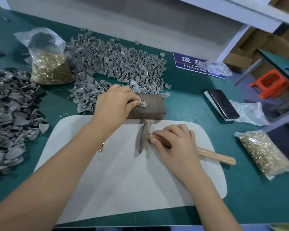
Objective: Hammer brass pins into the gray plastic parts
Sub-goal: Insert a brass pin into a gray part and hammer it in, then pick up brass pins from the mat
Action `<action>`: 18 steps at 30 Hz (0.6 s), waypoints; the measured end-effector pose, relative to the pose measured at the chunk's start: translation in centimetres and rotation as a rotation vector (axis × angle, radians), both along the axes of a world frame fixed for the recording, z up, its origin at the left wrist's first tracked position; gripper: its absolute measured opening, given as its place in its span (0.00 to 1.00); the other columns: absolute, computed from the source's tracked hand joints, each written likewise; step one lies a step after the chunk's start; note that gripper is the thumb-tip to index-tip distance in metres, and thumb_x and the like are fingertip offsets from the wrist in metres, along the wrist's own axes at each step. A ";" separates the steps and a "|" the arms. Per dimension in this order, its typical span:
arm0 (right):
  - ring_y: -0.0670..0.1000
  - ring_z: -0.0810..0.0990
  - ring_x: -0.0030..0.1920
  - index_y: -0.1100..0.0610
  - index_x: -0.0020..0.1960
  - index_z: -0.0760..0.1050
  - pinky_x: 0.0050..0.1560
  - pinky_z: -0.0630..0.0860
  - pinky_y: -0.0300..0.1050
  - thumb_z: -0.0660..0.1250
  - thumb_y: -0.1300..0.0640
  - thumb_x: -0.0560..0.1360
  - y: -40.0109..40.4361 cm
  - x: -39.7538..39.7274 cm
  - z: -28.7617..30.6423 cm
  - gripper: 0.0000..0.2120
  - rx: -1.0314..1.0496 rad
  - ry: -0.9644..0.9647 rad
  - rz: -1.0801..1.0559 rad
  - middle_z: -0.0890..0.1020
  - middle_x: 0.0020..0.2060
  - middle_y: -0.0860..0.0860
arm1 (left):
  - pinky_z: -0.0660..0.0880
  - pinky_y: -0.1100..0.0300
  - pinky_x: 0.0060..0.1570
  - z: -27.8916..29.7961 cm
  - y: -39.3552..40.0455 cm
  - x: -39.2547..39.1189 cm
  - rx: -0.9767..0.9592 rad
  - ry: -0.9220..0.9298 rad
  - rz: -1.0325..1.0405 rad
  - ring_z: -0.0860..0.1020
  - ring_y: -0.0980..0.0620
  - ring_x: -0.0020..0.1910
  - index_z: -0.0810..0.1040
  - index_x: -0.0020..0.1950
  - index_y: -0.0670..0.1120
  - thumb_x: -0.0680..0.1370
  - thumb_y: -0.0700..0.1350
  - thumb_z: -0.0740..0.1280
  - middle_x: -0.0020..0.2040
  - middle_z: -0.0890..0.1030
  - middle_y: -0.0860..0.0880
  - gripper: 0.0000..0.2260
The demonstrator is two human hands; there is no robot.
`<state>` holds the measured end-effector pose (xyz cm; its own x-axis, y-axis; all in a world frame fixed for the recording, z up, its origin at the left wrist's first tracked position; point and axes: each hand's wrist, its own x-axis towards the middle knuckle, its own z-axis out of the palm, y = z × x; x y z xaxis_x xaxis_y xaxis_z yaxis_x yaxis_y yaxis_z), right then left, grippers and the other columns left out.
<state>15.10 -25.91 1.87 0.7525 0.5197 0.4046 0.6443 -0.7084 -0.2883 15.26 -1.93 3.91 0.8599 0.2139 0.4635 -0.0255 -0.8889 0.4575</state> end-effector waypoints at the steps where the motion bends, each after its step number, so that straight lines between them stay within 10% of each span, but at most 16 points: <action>1: 0.52 0.75 0.52 0.45 0.52 0.84 0.52 0.68 0.50 0.70 0.42 0.77 0.6 0.1 0.2 0.10 0.025 -0.013 -0.004 0.81 0.47 0.42 | 0.68 0.57 0.43 0.0 -0.1 0.0 -0.001 0.000 0.003 0.74 0.51 0.52 0.85 0.52 0.57 0.79 0.56 0.69 0.48 0.81 0.58 0.07; 9: 0.54 0.73 0.55 0.46 0.67 0.78 0.54 0.69 0.51 0.69 0.48 0.78 6.8 4.4 2.3 0.18 0.117 0.012 -0.079 0.83 0.52 0.43 | 0.71 0.55 0.42 -0.1 -0.2 -0.2 0.021 -0.013 -0.008 0.75 0.48 0.54 0.85 0.54 0.55 0.81 0.53 0.67 0.50 0.81 0.55 0.08; 18: 0.54 0.76 0.49 0.46 0.58 0.85 0.55 0.74 0.56 0.70 0.57 0.79 9.6 5.4 2.5 0.10 0.334 0.161 -0.009 0.87 0.46 0.45 | 0.71 0.55 0.38 0.7 0.7 -0.6 0.004 -0.072 0.045 0.73 0.51 0.52 0.84 0.53 0.54 0.81 0.51 0.68 0.49 0.78 0.55 0.06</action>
<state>20.50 -16.30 4.39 0.8243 0.3717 0.4270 0.5659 -0.5635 -0.6019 14.65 -1.24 4.64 0.8139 0.2496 0.5247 -0.0182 -0.8916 0.4525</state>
